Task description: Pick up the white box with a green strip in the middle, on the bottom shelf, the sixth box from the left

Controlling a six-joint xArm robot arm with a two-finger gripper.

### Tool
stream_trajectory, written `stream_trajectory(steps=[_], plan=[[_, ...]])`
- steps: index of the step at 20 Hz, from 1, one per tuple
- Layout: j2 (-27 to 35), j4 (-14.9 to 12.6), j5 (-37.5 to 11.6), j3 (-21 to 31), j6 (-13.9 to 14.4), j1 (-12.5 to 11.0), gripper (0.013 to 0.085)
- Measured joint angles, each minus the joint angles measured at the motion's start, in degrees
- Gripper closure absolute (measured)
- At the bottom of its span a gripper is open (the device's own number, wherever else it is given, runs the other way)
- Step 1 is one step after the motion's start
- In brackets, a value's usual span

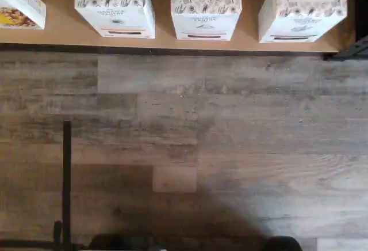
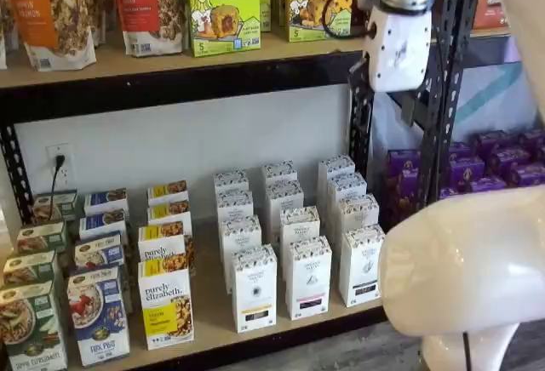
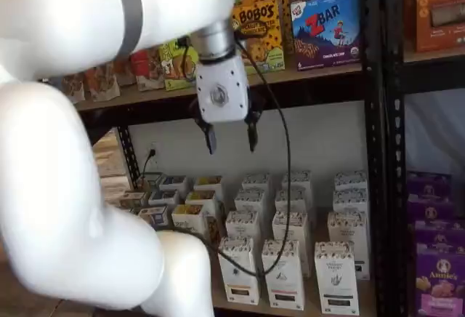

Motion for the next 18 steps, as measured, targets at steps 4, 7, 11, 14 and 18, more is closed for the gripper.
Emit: stream_trajectory(steps=[4, 7, 11, 14, 18], plan=[[2.49, 0.0, -7.07, 4.6, -1.11, -0.87, 0.013], [5.55, 0.89, -12.53, 7.56, -2.37, -1.63, 0.013], [11.32, 0.08, -18.97, 9.68, -2.61, -1.94, 0.013], [15.61, 0.64, -24.7, 11.01, -3.44, -2.27, 0.013], [22.01, -0.51, -31.93, 11.87, -2.72, -2.0, 0.013]])
